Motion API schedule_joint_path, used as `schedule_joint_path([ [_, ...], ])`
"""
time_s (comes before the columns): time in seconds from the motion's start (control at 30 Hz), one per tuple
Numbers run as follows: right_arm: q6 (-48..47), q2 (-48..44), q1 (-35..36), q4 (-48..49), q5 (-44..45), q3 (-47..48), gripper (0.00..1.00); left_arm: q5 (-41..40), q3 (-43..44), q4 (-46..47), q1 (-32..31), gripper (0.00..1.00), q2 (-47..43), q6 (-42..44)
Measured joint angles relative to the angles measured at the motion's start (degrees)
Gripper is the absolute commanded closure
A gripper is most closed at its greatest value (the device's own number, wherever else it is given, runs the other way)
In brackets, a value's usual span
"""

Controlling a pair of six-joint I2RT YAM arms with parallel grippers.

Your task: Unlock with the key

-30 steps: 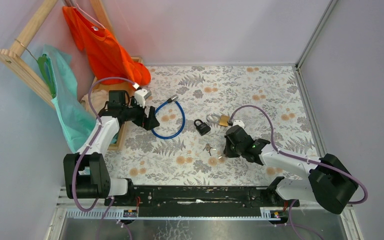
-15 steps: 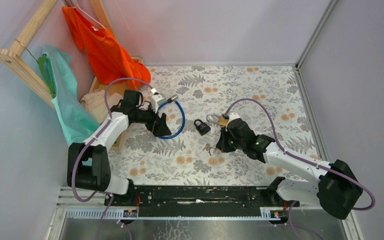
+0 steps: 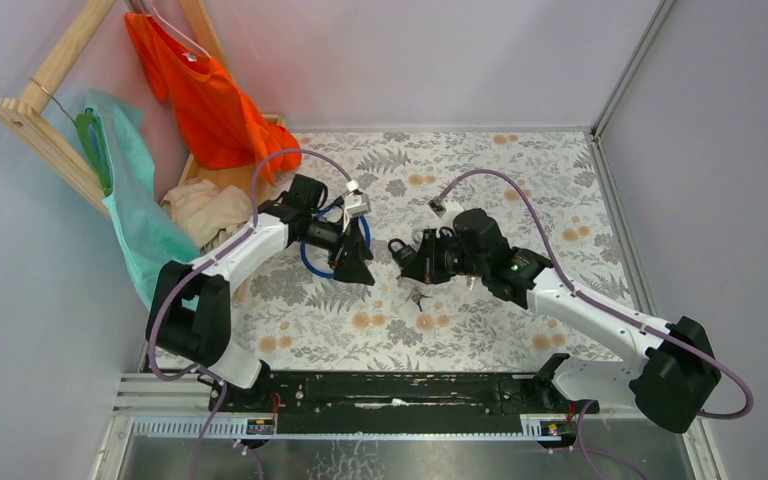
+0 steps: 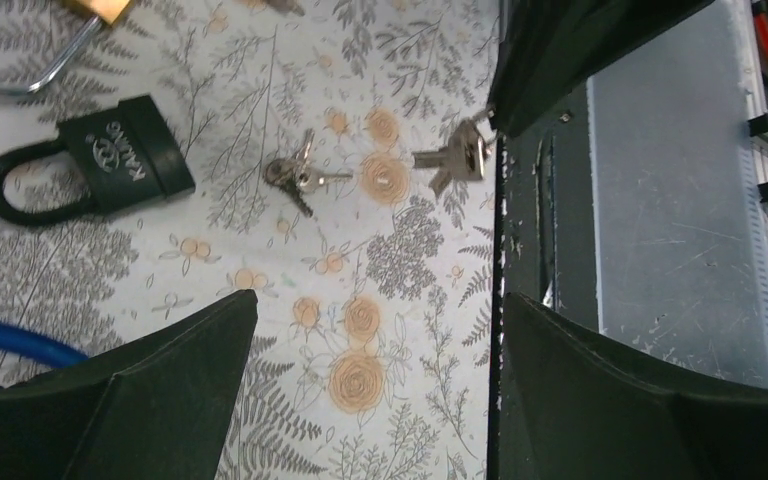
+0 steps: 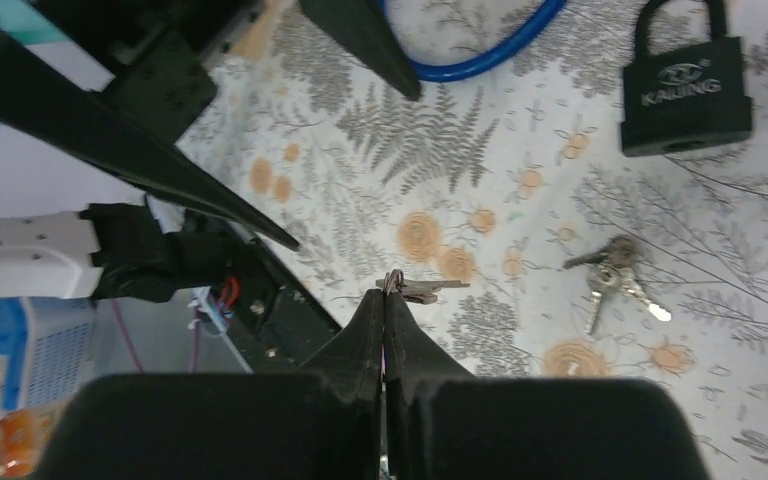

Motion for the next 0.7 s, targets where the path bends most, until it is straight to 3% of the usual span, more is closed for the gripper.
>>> schedule_joint_path([
  [0.43,4.0,0.2,0.0,3.6,-8.8,3.0,1.0,7.3,3.9,-1.8,-4.0,0.08,2.4,3.8],
  [0.7,6.0,0.2,0.0,5.8,-10.5,3.0,1.0,11.7,9.7,-16.6,-4.8,0.13,3.4,18.4],
])
